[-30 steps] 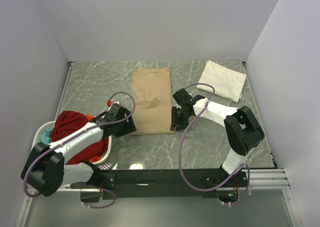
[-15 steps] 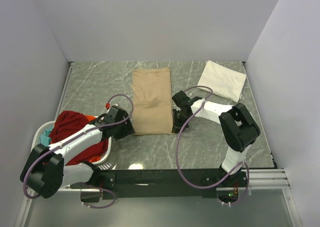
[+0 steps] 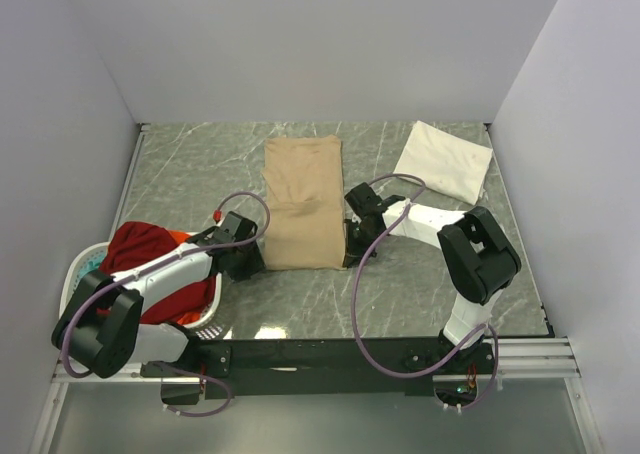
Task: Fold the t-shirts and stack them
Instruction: Fold the tshirt
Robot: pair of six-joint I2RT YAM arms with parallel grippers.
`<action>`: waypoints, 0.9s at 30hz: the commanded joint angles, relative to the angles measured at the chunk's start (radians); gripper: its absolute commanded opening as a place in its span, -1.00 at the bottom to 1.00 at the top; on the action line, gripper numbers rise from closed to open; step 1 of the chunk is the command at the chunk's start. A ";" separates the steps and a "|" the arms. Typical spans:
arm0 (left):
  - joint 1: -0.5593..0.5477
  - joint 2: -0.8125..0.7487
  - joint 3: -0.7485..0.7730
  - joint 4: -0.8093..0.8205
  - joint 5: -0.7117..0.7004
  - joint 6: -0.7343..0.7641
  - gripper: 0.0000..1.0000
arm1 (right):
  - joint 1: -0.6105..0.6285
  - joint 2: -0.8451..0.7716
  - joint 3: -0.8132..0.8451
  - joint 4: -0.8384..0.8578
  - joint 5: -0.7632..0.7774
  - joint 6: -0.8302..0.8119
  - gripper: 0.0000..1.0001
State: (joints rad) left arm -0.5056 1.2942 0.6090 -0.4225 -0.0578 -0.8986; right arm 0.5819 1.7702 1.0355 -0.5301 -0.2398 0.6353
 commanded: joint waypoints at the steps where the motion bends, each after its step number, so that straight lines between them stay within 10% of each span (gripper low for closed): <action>1: 0.009 0.014 0.005 0.040 0.001 -0.005 0.05 | 0.004 0.026 -0.048 -0.024 0.033 -0.006 -0.82; 27: 0.012 0.108 0.034 0.102 0.004 0.018 -0.41 | 0.003 0.008 -0.078 -0.019 0.030 -0.008 -0.88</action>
State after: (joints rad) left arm -0.4969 1.3716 0.6327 -0.3241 -0.0422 -0.8989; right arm 0.5819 1.7576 1.0073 -0.4957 -0.2642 0.6384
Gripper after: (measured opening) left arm 0.314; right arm 0.077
